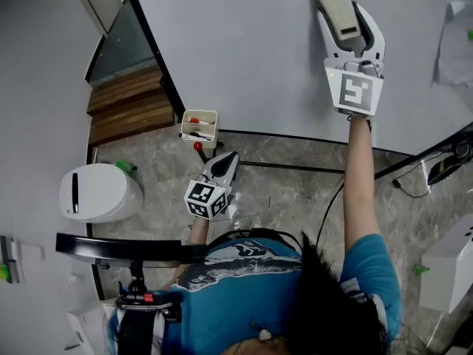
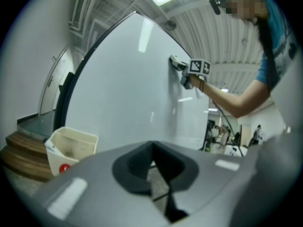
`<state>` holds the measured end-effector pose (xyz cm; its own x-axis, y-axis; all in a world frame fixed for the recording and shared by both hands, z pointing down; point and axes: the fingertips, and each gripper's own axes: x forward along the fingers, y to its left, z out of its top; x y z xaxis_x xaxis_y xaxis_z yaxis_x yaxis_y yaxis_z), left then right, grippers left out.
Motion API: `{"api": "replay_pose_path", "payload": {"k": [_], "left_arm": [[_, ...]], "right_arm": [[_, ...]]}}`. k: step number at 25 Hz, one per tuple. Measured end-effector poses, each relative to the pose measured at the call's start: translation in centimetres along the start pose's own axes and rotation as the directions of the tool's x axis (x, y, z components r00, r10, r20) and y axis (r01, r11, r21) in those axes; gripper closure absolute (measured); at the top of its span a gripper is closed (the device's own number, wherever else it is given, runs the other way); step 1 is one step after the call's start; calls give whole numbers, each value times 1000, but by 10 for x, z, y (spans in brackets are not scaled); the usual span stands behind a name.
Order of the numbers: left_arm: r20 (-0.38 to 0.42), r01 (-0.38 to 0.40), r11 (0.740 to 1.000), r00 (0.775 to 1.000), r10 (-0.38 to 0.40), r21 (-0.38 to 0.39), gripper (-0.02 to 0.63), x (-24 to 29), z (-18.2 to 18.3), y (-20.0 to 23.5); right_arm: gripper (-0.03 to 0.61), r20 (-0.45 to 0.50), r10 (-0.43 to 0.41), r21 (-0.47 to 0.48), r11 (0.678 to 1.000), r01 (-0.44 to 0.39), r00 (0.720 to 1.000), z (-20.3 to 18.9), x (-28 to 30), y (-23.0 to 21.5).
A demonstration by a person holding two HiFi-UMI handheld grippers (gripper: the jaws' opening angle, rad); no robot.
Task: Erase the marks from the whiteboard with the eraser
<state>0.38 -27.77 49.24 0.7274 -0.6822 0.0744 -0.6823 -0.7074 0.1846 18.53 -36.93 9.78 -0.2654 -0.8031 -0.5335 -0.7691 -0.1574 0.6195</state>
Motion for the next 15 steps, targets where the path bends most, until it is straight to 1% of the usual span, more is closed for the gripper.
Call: {"api": "replay_pose_path", "payload": {"k": [3,6,10,13,15], "left_arm": [[-4,5,1000,1000,-5,-4,609,-1,-3,-1],[-9,4,1000,1000,-5,-8,609,-2,-4,-2],[-14,3,1000,1000,-3,-12,609,-3,-7,-2],[-16,2,1000,1000,-2,-14,609,-4,-9,-1],[-19,-5,1000,1000,5,-16,609,-5,-11,2]], "right_arm": [[316,-11,-48,-29,998,48,999,-4,-5,-30],[316,-10,-73,-44,996,73,997,-6,-7,-47],[316,0,-89,-30,996,89,996,-7,-7,-47],[316,10,-107,-1,994,107,994,-9,-6,-42],[316,26,-107,-2,994,107,994,-8,-5,-34]]}}
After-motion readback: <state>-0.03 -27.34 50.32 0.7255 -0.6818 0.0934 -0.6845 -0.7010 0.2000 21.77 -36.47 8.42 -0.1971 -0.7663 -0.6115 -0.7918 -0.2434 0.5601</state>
